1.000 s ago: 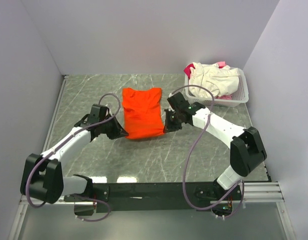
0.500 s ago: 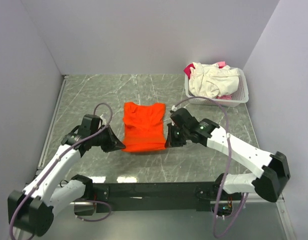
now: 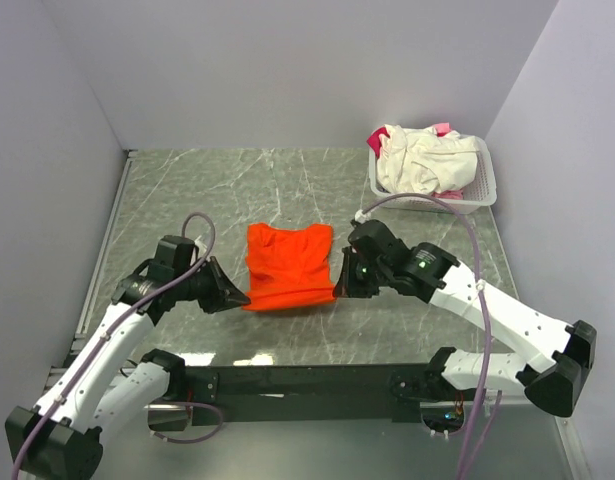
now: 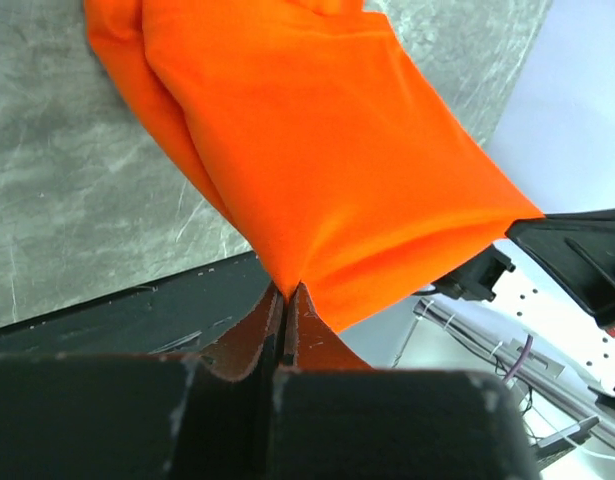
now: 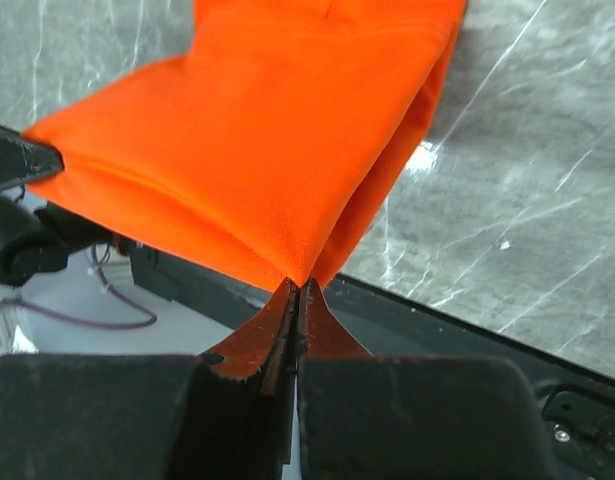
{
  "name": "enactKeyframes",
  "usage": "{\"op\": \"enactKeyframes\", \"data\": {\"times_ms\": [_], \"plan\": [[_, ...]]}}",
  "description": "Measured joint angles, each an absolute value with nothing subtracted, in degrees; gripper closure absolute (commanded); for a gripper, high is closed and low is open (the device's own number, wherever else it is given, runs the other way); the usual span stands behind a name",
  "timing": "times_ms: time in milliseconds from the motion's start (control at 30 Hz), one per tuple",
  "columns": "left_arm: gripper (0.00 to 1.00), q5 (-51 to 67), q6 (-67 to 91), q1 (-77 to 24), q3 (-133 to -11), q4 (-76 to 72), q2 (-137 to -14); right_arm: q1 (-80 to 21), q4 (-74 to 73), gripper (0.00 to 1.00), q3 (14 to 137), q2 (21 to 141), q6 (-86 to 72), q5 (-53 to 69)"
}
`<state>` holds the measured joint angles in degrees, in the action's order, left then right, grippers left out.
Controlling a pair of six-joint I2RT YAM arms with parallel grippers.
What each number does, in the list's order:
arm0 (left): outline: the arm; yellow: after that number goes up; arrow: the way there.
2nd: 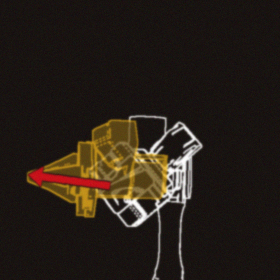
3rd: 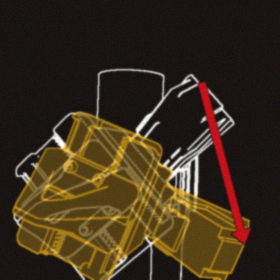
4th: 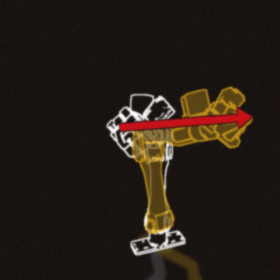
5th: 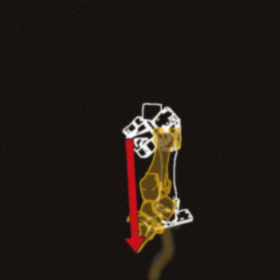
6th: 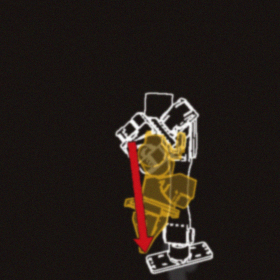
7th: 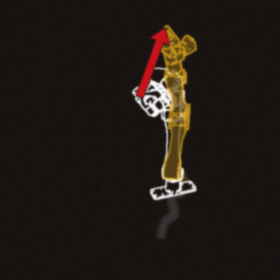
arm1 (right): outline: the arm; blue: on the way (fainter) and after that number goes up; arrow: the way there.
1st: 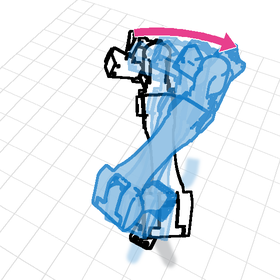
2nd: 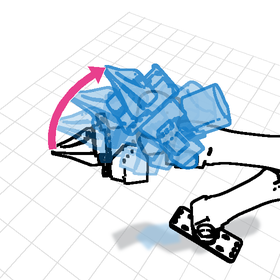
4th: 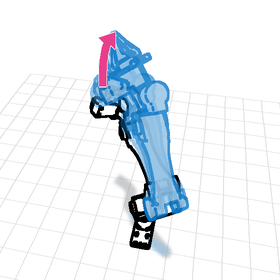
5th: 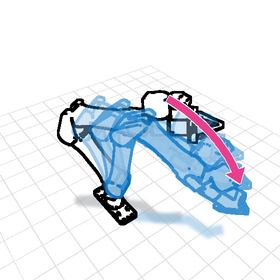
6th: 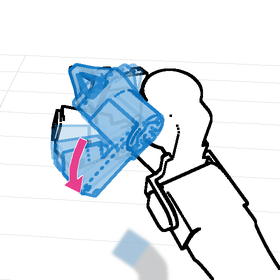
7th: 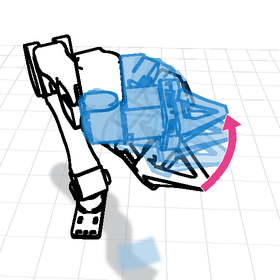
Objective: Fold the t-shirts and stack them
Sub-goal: Fold the tshirt
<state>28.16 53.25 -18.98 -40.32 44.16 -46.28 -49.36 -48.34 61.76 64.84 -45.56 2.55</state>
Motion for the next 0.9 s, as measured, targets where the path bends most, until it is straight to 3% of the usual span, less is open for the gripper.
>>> {"op": "enactKeyframes", "data": {"times_ms": [900], "plan": [[1.00, 21.34, 52.75, -16.62, -54.81, 30.81, -73.54, -35.38, -48.51, 1.00, 83.83, 90.48, -33.43, -1.45]]}}
